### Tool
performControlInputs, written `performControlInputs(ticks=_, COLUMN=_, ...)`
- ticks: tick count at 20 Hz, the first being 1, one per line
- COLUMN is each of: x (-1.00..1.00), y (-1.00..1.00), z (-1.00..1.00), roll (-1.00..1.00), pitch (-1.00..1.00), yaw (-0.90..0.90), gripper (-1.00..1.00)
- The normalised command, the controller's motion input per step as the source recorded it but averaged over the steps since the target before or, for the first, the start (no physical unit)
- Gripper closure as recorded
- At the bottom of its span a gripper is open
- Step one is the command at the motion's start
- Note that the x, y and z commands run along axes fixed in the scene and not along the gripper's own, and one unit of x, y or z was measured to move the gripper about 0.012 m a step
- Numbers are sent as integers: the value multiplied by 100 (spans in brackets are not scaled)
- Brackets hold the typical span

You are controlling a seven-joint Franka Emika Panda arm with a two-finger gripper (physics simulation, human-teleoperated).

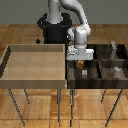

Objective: Place the loaf of bread into the appropriate compartment.

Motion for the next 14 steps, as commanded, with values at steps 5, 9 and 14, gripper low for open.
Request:
performControlInputs(ticks=5, x=0, y=0, z=0, roll=0, pitch=0, yaw=0, gripper=-100)
performControlInputs(ticks=9, x=0, y=0, z=0, roll=0, pitch=0, yaw=0, gripper=-100)
performControlInputs(ticks=14, x=0, y=0, z=0, roll=0, pitch=0, yaw=0, gripper=-100)
